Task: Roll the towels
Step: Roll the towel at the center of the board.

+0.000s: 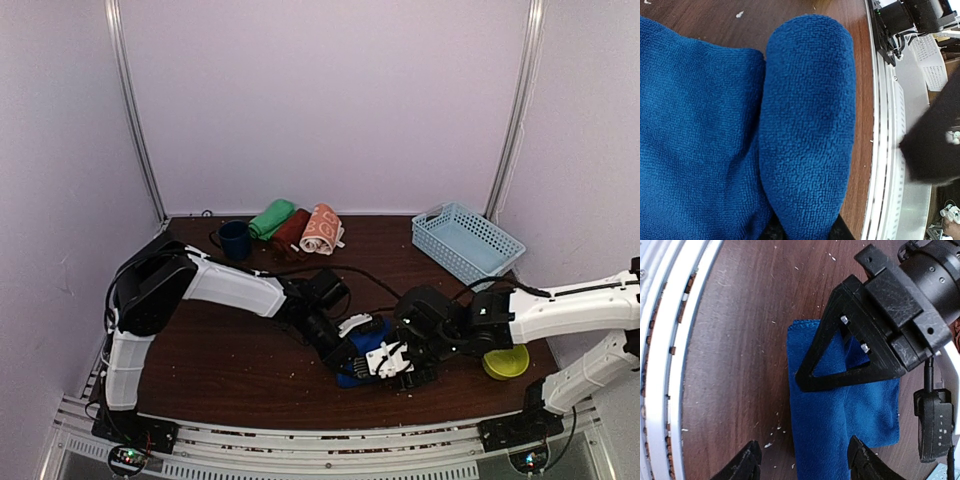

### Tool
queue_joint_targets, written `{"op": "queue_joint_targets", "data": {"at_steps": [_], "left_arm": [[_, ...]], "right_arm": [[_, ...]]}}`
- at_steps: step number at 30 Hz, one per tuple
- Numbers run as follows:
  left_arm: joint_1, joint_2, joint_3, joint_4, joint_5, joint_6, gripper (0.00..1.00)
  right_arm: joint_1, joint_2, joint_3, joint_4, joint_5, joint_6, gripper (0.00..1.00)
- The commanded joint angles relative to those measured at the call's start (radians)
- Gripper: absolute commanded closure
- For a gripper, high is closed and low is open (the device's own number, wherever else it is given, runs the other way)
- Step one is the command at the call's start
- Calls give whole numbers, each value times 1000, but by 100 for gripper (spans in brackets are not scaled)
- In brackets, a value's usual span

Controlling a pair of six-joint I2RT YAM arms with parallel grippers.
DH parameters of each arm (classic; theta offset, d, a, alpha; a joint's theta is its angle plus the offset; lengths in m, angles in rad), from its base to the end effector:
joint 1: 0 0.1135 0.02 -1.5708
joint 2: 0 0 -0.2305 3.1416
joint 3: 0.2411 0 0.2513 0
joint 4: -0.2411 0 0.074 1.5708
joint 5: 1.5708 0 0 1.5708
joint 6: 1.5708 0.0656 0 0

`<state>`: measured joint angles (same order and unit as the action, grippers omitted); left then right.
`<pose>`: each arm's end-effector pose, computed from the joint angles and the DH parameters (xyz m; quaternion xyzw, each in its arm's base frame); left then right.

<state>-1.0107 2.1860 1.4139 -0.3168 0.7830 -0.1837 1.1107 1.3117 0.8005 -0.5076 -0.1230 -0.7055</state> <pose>0.1869 -0.3851 0.0677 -0.4441 -0.7854 0.4305 0.0260 0.1154 0.2509 0.1508 -0.7674 0.5776 0.1127 0.2545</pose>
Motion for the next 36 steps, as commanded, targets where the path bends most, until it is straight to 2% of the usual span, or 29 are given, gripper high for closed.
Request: {"op": "queue_joint_targets", "data": {"at_steps": [1,6,11,14,17,21,23,25,26,27,30,33,36], "left_arm": [[-16,74,-29,-120,-39,-15,76],[-16,74,-25,-118,-29,-12,75],[-14,44,-37,-107,-28,28,67],[-3,-19,-44,-135,-116,64,57],[39,-169,-123,-105,-253,49,46],[108,-415,-297,-14,-481,7,44],[112,-524,-354,13,-610,50,42],[108,-624,-406,50,-659,102,41],[96,-686,-445,107,-674,137,8],[70,-751,-491,158,-703,171,3],[-3,-897,-582,259,-789,259,2],[-90,-918,-596,287,-910,290,2],[-97,-928,-622,370,-811,217,2]], "right_arm": [[12,82,-31,143,143,-7,39],[13,167,-51,199,148,-3,44],[13,219,-50,200,153,-7,72],[2,234,-26,151,109,-14,82],[-21,254,35,26,3,-12,88],[-67,272,88,-58,-134,13,89],[-84,311,123,-100,-178,15,89],[-110,360,162,-139,-226,13,90],[-132,384,189,-163,-264,11,90],[-165,410,219,-190,-298,9,90],[-231,530,353,-310,-379,-7,91],[-298,637,449,-405,-432,-12,92],[-353,723,510,-454,-513,-17,92]]}}
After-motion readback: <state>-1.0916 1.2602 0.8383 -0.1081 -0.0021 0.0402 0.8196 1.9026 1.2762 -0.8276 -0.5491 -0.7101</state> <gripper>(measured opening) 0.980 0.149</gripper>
